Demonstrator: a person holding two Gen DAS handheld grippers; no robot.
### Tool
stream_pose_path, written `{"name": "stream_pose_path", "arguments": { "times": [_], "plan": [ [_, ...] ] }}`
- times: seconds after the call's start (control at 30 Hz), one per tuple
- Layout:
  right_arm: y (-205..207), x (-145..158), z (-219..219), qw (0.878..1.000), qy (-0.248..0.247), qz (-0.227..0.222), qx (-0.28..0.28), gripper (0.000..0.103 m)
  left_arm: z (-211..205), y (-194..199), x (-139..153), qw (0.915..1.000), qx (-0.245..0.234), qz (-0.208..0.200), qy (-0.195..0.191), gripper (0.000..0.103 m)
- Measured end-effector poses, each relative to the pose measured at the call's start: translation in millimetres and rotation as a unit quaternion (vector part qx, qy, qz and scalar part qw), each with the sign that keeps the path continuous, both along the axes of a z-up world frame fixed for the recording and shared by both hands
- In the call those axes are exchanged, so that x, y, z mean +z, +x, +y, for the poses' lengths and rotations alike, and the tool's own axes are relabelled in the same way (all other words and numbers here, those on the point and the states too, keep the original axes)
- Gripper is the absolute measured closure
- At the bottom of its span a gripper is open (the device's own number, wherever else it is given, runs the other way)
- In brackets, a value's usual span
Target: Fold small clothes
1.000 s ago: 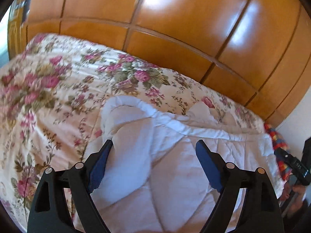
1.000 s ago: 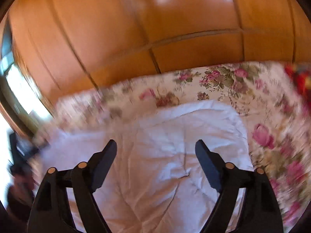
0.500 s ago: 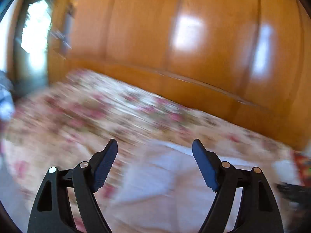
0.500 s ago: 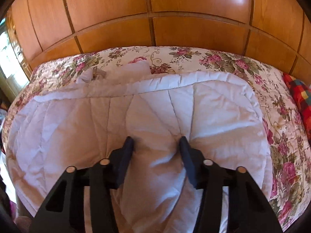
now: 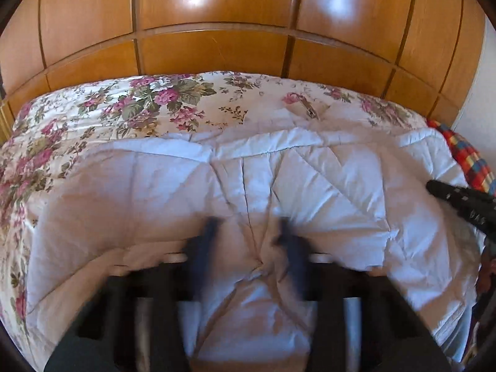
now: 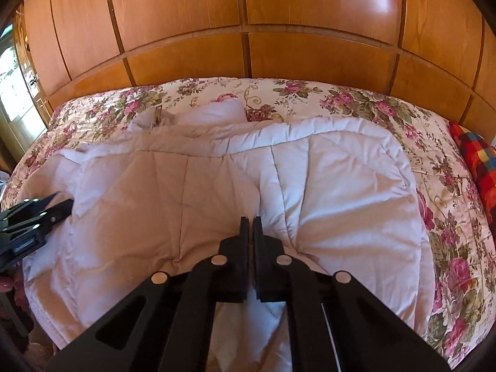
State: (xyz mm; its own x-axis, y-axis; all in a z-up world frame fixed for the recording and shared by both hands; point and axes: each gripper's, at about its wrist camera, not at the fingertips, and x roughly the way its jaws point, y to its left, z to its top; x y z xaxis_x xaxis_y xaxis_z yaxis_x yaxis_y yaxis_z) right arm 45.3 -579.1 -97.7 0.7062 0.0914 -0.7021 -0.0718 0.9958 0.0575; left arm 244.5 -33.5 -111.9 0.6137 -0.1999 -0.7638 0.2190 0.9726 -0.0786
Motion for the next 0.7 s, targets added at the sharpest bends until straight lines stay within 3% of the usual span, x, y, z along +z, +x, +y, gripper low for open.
{"name": "stream_pose_path", "arguments": {
  "times": [0.03,0.1,0.3,0.4,0.5,0.7],
  "plan": [
    [-1,3,0,1.0,0.002,-0.005,0.0,0.102,1,1,2,1.0,0.0,0.004,0.001,0.097],
    [-3,13,-1,1.0,0.003,-0.016,0.0,0.102,5,1,12,0.9999,-0.003,0.007,-0.013,0.101],
    [-1,31,2,0.999,-0.002,-0.037,0.005,0.102,21,6,51,0.9977,0.015,-0.017,-0.064,0.103],
    [9,33,3,0.999,-0.007,-0.04,0.003,0.102,20,12,63,0.9975,0.018,-0.044,-0.052,0.103],
    [21,26,3,0.999,-0.011,-0.037,0.002,0.102,16,27,56,0.9982,0.019,-0.052,-0.025,0.103],
    [51,2,-1,1.0,-0.007,-0.021,-0.001,0.102,11,59,12,0.9995,0.024,-0.021,0.006,0.103]
  ]
}}
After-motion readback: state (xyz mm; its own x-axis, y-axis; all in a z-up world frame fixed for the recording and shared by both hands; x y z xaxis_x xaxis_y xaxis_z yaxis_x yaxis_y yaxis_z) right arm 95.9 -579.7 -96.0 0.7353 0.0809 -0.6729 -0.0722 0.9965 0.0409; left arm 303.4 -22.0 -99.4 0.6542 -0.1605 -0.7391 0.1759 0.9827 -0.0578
